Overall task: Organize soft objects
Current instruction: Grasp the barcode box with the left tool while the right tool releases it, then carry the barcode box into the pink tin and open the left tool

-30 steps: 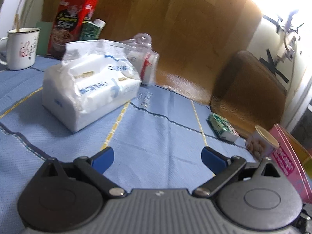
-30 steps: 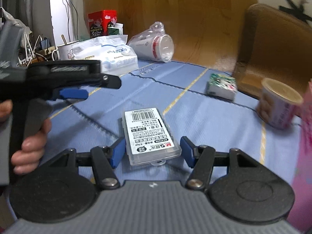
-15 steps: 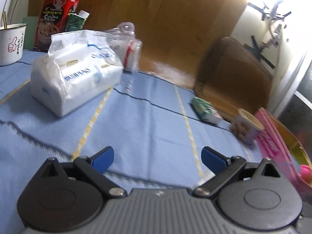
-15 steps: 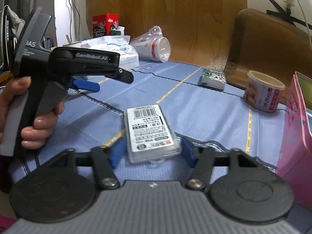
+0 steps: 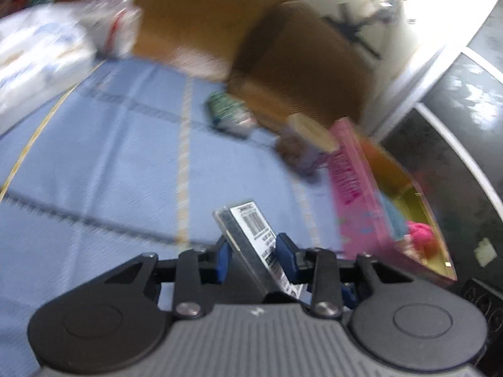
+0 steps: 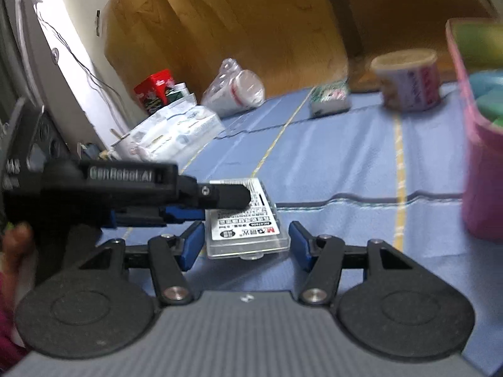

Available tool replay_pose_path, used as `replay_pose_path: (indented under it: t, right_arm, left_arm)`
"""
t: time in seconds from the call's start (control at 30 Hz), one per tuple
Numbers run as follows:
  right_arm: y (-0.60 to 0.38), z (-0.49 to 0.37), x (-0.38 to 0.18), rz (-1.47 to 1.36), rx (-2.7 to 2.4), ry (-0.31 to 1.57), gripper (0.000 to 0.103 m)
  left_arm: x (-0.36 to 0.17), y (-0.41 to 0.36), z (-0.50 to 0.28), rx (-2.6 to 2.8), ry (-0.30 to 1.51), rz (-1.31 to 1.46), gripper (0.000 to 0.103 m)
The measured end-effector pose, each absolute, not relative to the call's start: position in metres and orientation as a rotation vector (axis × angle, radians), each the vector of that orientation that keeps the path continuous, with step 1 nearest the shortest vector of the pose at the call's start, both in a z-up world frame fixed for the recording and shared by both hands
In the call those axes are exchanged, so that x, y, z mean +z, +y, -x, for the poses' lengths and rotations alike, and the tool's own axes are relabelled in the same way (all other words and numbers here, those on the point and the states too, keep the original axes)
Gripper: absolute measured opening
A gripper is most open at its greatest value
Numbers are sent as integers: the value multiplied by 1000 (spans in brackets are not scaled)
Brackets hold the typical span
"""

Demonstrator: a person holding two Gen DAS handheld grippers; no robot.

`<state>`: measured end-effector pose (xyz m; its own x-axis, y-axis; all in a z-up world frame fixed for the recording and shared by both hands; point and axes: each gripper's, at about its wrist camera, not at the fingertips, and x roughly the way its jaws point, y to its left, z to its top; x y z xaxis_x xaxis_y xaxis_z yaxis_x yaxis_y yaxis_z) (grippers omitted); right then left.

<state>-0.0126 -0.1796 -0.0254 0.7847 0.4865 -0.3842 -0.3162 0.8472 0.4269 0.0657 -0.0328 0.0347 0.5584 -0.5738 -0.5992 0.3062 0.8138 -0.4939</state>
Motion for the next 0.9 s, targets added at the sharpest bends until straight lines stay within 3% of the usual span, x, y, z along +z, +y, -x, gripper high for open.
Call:
replay_pose_path:
  t: [0.23, 0.43, 0.53, 0.67, 0.77, 0.9]
  right_arm:
    - [-220, 47, 7, -247, 260, 268, 61]
    - [-270, 59, 4, -226, 48, 211, 61]
    - [-290, 54, 0, -229, -20, 237, 61]
    - [-312, 35, -6, -214, -121, 287, 62]
    - [-321, 26, -13, -193, -231, 282, 64]
    - [-330, 36, -18, -236, -259, 235, 64]
  left_arm:
    - [80, -109, -64, -731, 708, 240, 32]
    - [75, -194, -73, -834, 721, 136, 33]
    - [62, -224, -78, -818, 756, 76, 39]
    - [54, -242, -75, -761, 753, 5, 57]
    - [59, -238, -69, -762, 710, -8, 60]
    - [70, -229, -59, -712, 636, -41, 71]
